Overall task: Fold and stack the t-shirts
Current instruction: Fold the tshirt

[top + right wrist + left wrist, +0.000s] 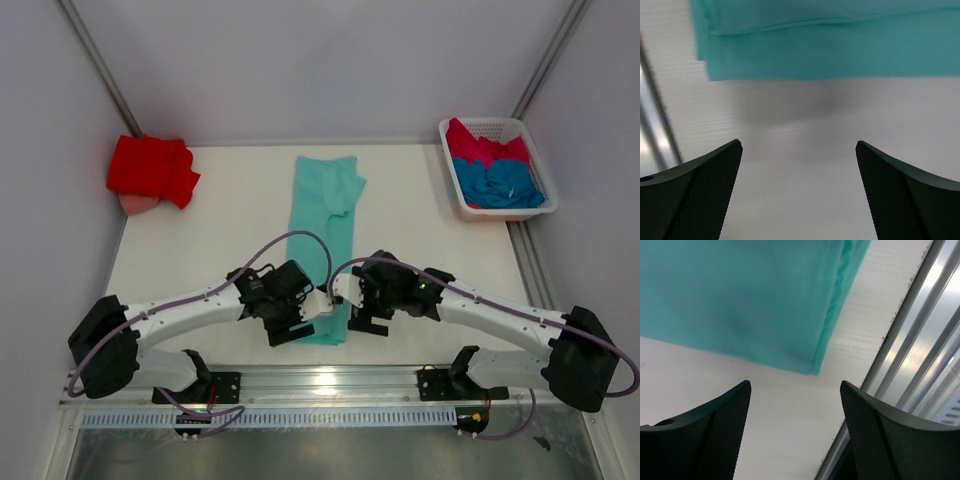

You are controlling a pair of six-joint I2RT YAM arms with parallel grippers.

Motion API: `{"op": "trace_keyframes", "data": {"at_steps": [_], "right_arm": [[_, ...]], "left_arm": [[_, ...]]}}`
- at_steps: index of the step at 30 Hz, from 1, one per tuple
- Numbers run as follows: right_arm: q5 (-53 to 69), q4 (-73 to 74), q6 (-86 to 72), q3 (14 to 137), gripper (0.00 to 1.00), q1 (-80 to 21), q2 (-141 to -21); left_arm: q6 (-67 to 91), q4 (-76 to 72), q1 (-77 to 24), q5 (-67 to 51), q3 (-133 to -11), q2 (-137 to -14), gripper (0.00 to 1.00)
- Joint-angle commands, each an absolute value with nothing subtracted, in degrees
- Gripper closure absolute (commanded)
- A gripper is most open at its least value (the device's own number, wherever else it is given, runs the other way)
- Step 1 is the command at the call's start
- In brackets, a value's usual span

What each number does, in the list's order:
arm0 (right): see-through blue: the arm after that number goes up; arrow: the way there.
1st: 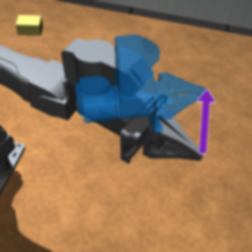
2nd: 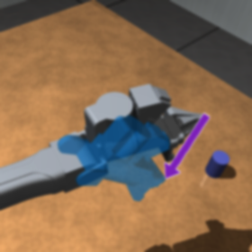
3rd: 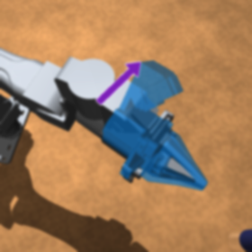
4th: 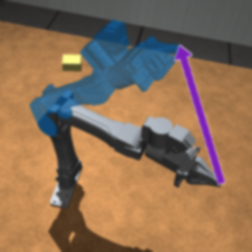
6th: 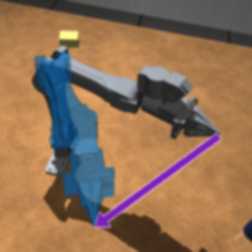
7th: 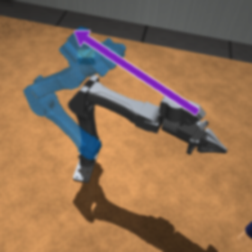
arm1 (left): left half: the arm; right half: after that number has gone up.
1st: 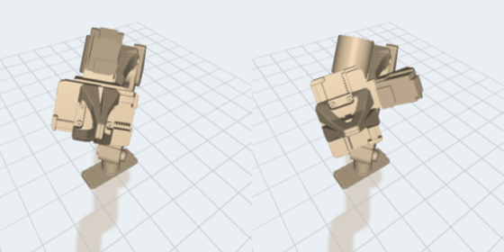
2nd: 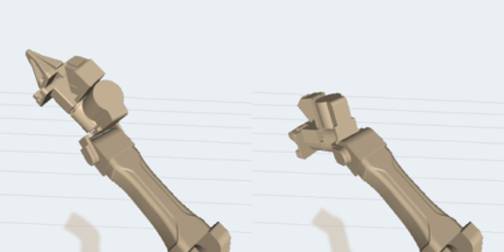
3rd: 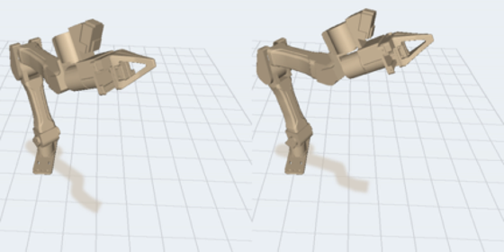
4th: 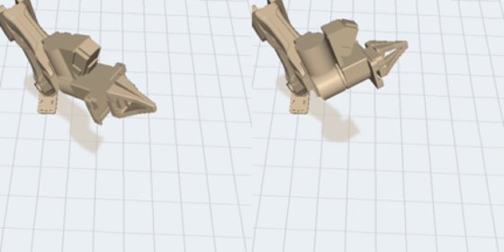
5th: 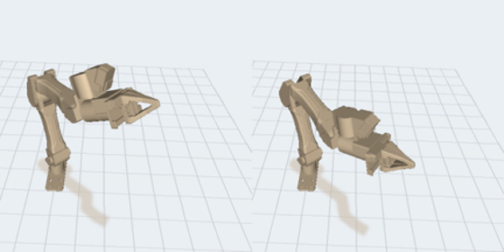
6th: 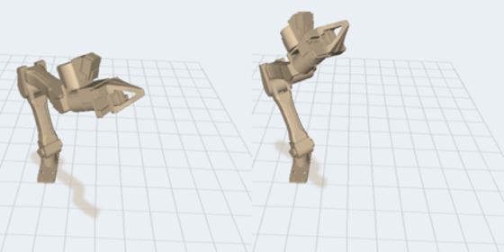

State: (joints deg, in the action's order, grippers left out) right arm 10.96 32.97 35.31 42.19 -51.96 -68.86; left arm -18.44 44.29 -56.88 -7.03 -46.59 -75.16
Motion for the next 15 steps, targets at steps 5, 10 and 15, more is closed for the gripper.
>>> {"op": "trace_keyframes", "data": {"at_steps": [5, 10, 15], "right_arm": [[-26.2, 9.4, 20.4, 40.6, 0.01, -36.8, -62.3], [-37.3, 2.5, 21.4, 38.8, 0.01, -33.8, -60.9], [-36.0, 3.9, 20.7, 39.0, 0.01, -32.2, -61.4]], "left_arm": [[-22.1, 42.5, -58.4, -11.0, -48.3, -75.1, 0.26], [-21.0, 42.1, -58.6, -16.7, -50.4, -78.7, 0.3], [-22.1, 39.5, -62.5, -12.4, -52.0, -82.6, 0.31]]}}
